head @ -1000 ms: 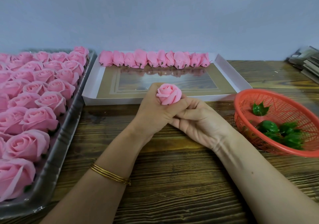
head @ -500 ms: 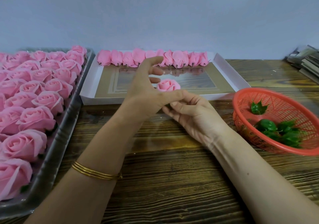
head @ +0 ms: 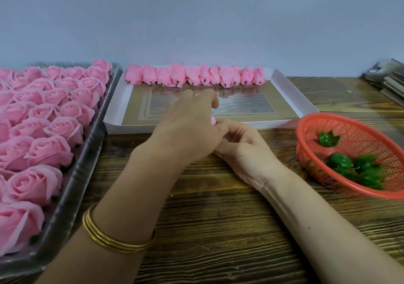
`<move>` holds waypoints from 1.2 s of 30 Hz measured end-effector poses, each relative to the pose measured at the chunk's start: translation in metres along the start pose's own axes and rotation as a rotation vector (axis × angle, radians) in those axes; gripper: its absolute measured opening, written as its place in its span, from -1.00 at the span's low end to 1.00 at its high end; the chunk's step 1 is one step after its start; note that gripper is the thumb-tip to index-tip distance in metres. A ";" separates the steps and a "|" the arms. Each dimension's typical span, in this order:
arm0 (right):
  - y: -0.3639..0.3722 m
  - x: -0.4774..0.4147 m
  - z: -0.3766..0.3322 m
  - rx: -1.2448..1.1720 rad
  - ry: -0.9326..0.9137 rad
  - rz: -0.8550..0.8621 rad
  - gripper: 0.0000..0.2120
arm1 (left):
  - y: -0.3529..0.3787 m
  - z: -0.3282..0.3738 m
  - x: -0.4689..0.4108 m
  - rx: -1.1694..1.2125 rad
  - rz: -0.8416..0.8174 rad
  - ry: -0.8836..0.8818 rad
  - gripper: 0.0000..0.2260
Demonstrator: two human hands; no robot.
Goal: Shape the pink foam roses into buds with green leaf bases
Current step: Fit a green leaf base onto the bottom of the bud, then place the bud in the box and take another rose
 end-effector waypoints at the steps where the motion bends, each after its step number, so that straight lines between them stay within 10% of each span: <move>1: 0.001 0.000 0.000 0.007 -0.005 -0.001 -0.62 | 0.001 0.001 0.001 -0.014 -0.011 -0.003 -0.72; 36: 0.001 -0.002 0.004 -0.104 0.040 0.078 -0.66 | 0.014 -0.005 -0.001 -0.049 -0.111 -0.034 -0.88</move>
Point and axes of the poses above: each hand's wrist, its own x-axis away from the middle knuckle, its own y-axis out of the palm, z = x × y, the point moved 1 cm from there along -x, towards the middle knuckle, and after that the axes turned 12 degrees about y, right-handed, at the moved point
